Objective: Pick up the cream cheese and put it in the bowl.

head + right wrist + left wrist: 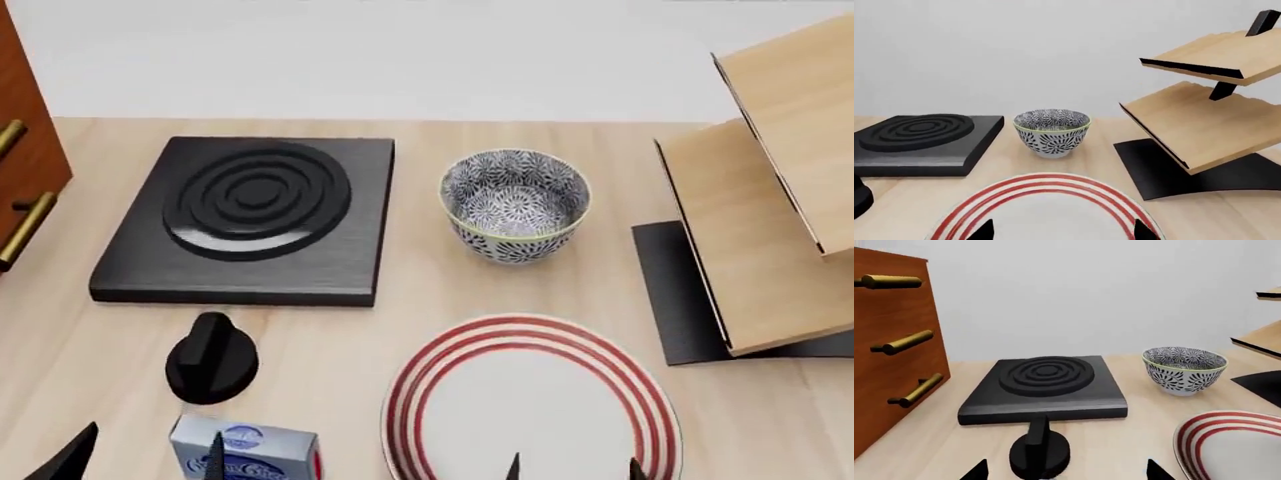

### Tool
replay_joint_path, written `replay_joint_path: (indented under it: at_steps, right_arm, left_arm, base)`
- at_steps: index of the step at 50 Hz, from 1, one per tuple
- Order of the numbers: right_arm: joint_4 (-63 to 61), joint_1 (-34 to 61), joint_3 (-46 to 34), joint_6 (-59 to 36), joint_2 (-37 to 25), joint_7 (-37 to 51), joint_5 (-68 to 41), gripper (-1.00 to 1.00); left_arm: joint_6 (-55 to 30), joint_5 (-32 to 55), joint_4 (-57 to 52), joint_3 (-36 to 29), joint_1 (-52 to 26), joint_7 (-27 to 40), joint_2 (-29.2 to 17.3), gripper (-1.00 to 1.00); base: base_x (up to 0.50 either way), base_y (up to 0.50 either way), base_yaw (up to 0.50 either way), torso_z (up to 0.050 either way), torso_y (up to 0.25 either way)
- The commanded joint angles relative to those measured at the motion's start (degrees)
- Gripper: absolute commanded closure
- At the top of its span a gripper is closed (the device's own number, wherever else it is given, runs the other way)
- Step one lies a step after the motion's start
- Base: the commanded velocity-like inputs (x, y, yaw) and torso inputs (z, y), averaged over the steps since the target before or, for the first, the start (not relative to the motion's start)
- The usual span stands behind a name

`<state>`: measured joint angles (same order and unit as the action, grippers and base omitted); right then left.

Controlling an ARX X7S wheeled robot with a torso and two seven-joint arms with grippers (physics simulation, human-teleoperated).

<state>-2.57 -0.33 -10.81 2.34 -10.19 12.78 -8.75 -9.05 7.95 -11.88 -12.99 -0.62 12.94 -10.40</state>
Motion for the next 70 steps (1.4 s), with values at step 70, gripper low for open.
replay_joint_path:
  at_steps: [70]
  right_arm:
    - [-4.99, -2.86, -0.91, 1.56, -3.16, 4.16, -0.81, -1.0]
  left_arm:
    - [-21.9, 5.22, -27.3, -3.04, 0.51, 0.59, -8.82, -1.0]
  base:
    - [0.22, 0.0, 0.0, 0.0, 0.0]
